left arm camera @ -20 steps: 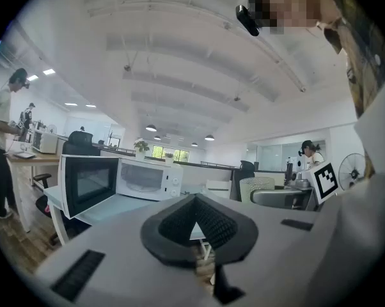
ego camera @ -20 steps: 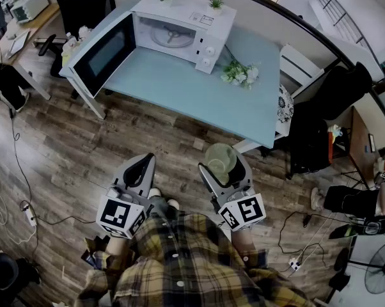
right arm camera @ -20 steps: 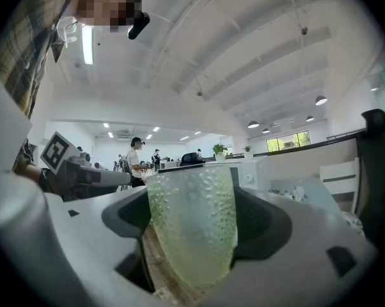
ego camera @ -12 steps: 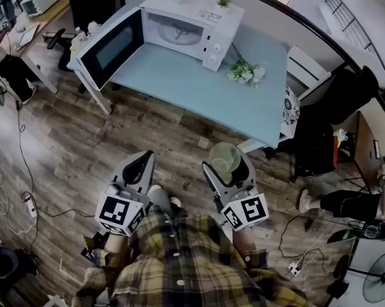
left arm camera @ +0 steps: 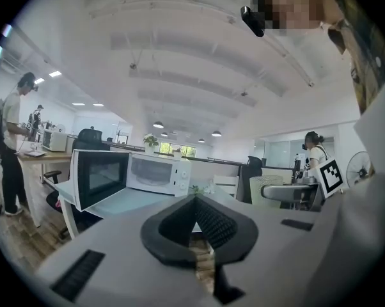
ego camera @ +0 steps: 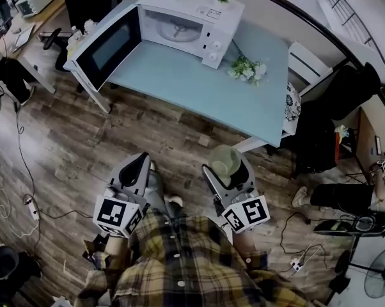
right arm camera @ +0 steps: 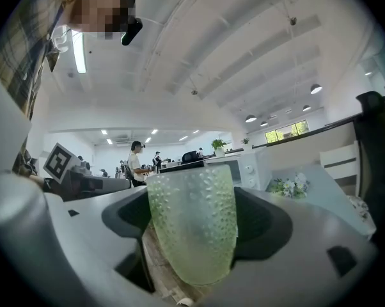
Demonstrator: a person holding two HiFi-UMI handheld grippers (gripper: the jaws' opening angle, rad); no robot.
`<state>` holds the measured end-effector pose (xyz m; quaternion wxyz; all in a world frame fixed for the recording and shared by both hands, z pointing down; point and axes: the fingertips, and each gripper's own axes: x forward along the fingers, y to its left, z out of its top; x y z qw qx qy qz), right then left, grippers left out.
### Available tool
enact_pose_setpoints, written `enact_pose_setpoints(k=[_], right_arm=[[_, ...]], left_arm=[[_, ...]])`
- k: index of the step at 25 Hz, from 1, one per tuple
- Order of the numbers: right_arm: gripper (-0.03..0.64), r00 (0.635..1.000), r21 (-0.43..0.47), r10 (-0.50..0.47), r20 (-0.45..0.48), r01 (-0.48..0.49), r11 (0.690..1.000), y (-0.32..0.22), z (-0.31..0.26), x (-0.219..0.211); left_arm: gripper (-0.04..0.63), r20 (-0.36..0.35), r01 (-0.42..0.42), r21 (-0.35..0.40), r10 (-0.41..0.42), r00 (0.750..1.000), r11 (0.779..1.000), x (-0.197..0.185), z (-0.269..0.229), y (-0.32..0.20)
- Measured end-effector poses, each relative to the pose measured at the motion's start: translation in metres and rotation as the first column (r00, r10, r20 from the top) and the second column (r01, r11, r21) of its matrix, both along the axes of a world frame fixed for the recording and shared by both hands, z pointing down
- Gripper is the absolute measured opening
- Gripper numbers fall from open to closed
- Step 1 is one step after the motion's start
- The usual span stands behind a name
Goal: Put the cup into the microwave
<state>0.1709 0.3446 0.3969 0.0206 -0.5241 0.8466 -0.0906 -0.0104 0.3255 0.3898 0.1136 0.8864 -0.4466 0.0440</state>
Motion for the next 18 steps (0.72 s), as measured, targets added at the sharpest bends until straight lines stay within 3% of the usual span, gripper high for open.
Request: enact_pose_setpoints(k=[18], right_arm=[[0.377,1.0,-0.011,-0.018,-0.018,0.018,1.0,-0.146,-0.011,-0.092]], left_arm=[[-0.009,-0.031,-0.02,0.019,0.021,0.999,1.0,-0.083,-0.013,-0.154]])
